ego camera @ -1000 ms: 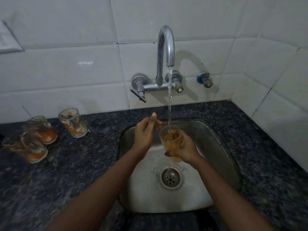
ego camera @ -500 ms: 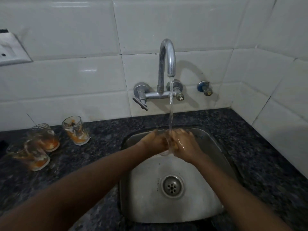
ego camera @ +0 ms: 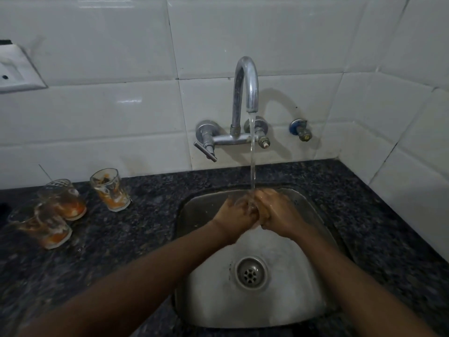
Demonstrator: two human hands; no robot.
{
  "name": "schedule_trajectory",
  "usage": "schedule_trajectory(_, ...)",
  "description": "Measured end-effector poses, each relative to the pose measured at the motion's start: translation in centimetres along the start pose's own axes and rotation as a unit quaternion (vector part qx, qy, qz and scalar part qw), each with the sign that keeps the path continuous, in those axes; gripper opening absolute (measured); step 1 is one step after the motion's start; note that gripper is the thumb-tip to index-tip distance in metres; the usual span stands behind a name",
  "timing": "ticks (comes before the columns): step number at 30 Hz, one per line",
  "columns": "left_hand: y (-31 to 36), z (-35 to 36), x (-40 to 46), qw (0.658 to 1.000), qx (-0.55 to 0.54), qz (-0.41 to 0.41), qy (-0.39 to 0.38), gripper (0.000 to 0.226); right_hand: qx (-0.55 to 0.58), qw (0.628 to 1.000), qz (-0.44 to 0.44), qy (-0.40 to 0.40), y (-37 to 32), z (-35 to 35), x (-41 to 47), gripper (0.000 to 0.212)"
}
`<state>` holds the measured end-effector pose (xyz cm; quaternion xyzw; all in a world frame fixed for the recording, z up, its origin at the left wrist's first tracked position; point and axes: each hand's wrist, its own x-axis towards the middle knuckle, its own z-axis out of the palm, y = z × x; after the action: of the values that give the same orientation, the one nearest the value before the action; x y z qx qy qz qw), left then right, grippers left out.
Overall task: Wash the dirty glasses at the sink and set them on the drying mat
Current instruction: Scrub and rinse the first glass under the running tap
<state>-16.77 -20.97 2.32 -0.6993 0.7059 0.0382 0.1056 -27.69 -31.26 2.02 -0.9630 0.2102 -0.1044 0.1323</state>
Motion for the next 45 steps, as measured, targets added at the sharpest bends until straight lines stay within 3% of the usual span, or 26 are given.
schedule_trajectory(1, 0.3, 0.2, -0.1, 0.986, -0.166, -0.030, -0.012, 0.064, -0.029, 1.000, 0.000, -0.010, -0.2, 0.0, 0.2, 0.069)
schedule_trajectory(2, 0.6, 0.2, -0.4, 0.925, -0.375, -0.045, -0.032, 0.067, -0.062, 0.998, 0.001, -0.024, -0.3, -0.1, 0.5, 0.069)
schedule_trajectory(4, 0.8, 0.1, -1.1, 0.723, -0.689, -0.029, -0.030, 0.069, -0.131, 0.990, 0.001, -0.044, -0.6, -0.1, 0.8, 0.066)
schedule_trajectory(5, 0.6, 0.3, -1.3, 0.647, -0.762, -0.034, -0.009, 0.069, -0.170, 0.984, -0.001, -0.048, -0.8, -0.1, 0.9, 0.063)
schedule_trajectory(7, 0.2, 1.1, -1.8, 0.560, -0.825, -0.072, 0.021, 0.066, -0.243, 0.969, -0.013, -0.036, -0.7, -0.4, 1.0, 0.053)
schedule_trajectory(9, -0.1, 2.3, -2.4, 0.538, -0.833, -0.123, 0.031, 0.063, -0.291, 0.956, -0.036, -0.017, -0.5, -0.8, 0.8, 0.040)
schedule_trajectory(12, -0.5, 3.5, -3.0, 0.544, -0.822, -0.167, 0.033, 0.070, -0.344, 0.937, -0.066, -0.010, 0.1, -1.4, 0.3, 0.043)
schedule_trajectory(17, 0.8, 2.5, -3.4, 0.542, -0.826, -0.152, 0.036, 0.076, -0.358, 0.930, -0.076, 0.038, -0.4, -2.3, 0.0, 0.039)
schedule_trajectory(19, 1.4, 1.6, -3.3, 0.535, -0.833, -0.135, 0.049, 0.074, -0.321, 0.946, -0.036, 0.010, -1.0, -1.8, 0.2, 0.039)
schedule_trajectory(21, 1.9, 1.0, -3.0, 0.554, -0.825, -0.097, 0.061, 0.075, -0.243, 0.970, 0.006, -0.008, -1.2, -0.8, 0.3, 0.039)
schedule_trajectory(22, 2.1, 0.8, -3.0, 0.596, -0.796, -0.079, 0.066, 0.076, -0.169, 0.985, 0.022, -0.004, -1.0, -0.5, 0.2, 0.038)
schedule_trajectory(23, 1.9, 0.7, -3.0, 0.684, -0.722, -0.064, 0.075, 0.076, -0.068, 0.997, 0.042, 0.001, -0.9, -0.3, 0.0, 0.039)
schedule_trajectory(25, 0.8, 0.6, -2.8, 0.923, -0.380, -0.006, 0.055, 0.073, 0.100, 0.992, 0.073, -0.009, -0.4, -0.1, -0.5, 0.055)
schedule_trajectory(26, 0.0, 0.5, -2.7, 0.985, -0.170, 0.021, 0.037, 0.066, 0.127, 0.990, 0.064, -0.019, -0.2, 0.1, -0.6, 0.065)
schedule_trajectory(28, -1.4, -0.2, -2.5, 0.996, 0.065, 0.052, 0.027, 0.049, 0.134, 0.990, 0.035, -0.026, -0.1, 0.4, -0.7, 0.072)
schedule_trajectory(30, -1.5, -0.7, -1.8, 0.995, 0.090, 0.028, 0.034, 0.043, 0.160, 0.987, 0.030, -0.001, -0.4, 0.6, -0.5, 0.072)
schedule_trajectory(33, 0.2, -1.1, -0.2, 0.991, -0.101, -0.081, -0.037, 0.060, 0.173, 0.983, 0.025, 0.055, -1.2, 0.9, 0.2, 0.069)
schedule_trajectory(34, 0.6, -1.3, 0.1, 0.966, -0.225, -0.110, -0.068, 0.065, 0.157, 0.986, 0.019, 0.058, -1.3, 0.9, 0.4, 0.066)
schedule_trajectory(36, 0.7, -1.9, 0.0, 0.874, -0.458, -0.129, -0.097, 0.064, 0.121, 0.992, 0.012, 0.044, -1.3, 0.8, 0.6, 0.063)
schedule_trajectory(37, 0.5, -1.9, -0.2, 0.863, -0.481, -0.117, -0.103, 0.063, 0.114, 0.993, 0.011, 0.035, -1.0, 0.7, 0.6, 0.063)
schedule_trajectory(38, 0.2, -1.9, -0.5, 0.904, -0.406, -0.094, -0.099, 0.061, 0.113, 0.993, 0.014, 0.031, -0.9, 0.7, 0.6, 0.063)
schedule_trajectory(39, 0.0, -1.8, -0.8, 0.963, -0.245, -0.076, -0.084, 0.056, 0.115, 0.993, 0.020, 0.030, -0.8, 0.7, 0.6, 0.062)
schedule_trajectory(40, -0.1, -1.7, -0.9, 0.994, -0.066, -0.062, -0.060, 0.053, 0.119, 0.992, 0.025, 0.033, -0.9, 0.7, 0.6, 0.061)
schedule_trajectory(42, 0.0, -1.4, -0.5, 0.990, 0.132, -0.041, -0.036, 0.060, 0.111, 0.993, 0.022, 0.039, -1.0, 0.9, 0.7, 0.063)
schedule_trajectory(44, 0.3, -1.6, -0.1, 0.996, 0.077, -0.048, -0.027, 0.066, 0.084, 0.996, 0.014, 0.031, -0.8, 1.0, 0.9, 0.075)
schedule_trajectory(45, 0.3, -2.0, 0.0, 0.998, -0.016, -0.049, -0.027, 0.063, 0.080, 0.997, 0.013, 0.017, -0.5, 0.9, 0.8, 0.083)
